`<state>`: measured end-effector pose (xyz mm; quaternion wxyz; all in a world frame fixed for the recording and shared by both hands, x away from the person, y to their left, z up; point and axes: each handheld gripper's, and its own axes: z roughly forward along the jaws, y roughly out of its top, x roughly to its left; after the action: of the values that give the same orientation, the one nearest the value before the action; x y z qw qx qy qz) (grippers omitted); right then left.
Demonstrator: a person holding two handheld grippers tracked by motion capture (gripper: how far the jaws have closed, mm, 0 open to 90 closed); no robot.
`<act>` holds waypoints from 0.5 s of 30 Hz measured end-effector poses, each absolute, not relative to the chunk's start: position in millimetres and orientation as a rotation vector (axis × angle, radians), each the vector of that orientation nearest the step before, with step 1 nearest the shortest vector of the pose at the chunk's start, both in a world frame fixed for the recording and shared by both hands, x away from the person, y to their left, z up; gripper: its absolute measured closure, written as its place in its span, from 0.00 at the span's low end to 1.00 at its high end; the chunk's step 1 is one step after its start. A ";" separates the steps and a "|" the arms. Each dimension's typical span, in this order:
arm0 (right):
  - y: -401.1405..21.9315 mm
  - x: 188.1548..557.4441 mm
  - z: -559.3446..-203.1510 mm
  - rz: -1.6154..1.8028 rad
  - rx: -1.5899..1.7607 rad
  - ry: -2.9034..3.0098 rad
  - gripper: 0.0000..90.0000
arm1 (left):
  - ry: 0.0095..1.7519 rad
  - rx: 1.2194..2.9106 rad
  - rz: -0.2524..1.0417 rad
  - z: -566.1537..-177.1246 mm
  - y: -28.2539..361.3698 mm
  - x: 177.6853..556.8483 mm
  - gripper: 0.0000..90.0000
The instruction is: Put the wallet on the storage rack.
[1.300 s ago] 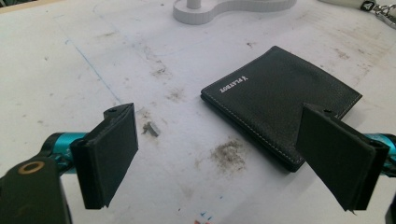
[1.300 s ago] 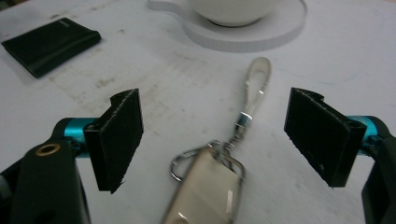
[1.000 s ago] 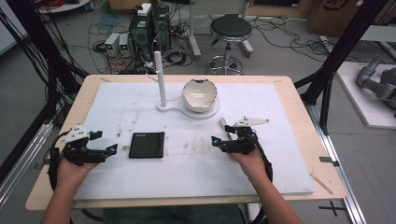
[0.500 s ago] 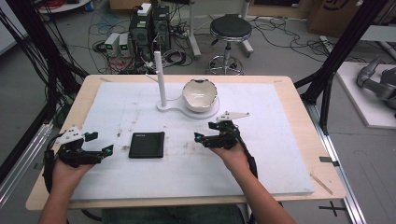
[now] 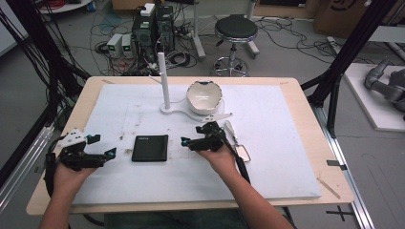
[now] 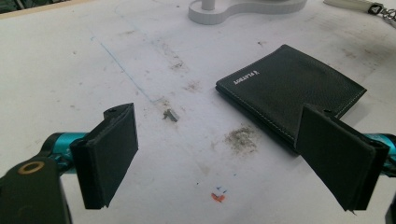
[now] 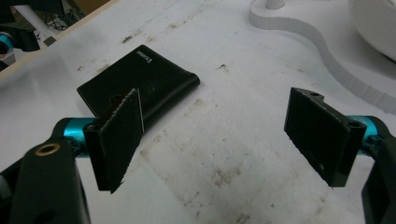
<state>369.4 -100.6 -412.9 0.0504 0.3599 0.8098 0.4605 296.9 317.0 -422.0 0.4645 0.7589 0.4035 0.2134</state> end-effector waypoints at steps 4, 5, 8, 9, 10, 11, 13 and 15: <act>-91.8 372.0 -416.7 1.393 1.102 2.481 0.22 | 0.990 1.866 0.526 -421.9 316.9 297.0 0.15; -89.0 372.8 -417.7 1.391 1.100 2.485 0.22 | 0.988 1.868 0.526 -421.8 316.7 297.1 0.15; -77.8 375.4 -421.0 1.380 1.092 2.506 0.22 | 0.988 1.871 0.527 -421.9 316.0 297.4 0.15; -73.6 376.5 -422.5 1.372 1.091 2.517 0.22 | 0.987 1.872 0.525 -422.0 315.8 297.5 0.15; -69.0 377.7 -424.6 1.365 1.087 2.532 0.22 | 0.986 1.873 0.526 -422.0 315.7 297.7 0.15; -64.3 379.0 -426.8 1.354 1.083 2.545 0.22 | 0.986 1.874 0.526 -422.0 315.5 297.7 0.15; -55.0 381.1 -431.7 1.344 1.075 2.560 0.22 | 0.986 1.877 0.528 -421.9 315.3 297.6 0.15; -46.2 382.7 -436.3 1.327 1.075 2.580 0.22 | 0.986 1.875 0.527 -422.0 315.4 297.7 0.15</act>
<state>382.7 -46.2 -436.3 0.0240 0.3474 0.8336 0.4287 297.7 315.4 -422.0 0.4610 0.7622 0.4007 0.2142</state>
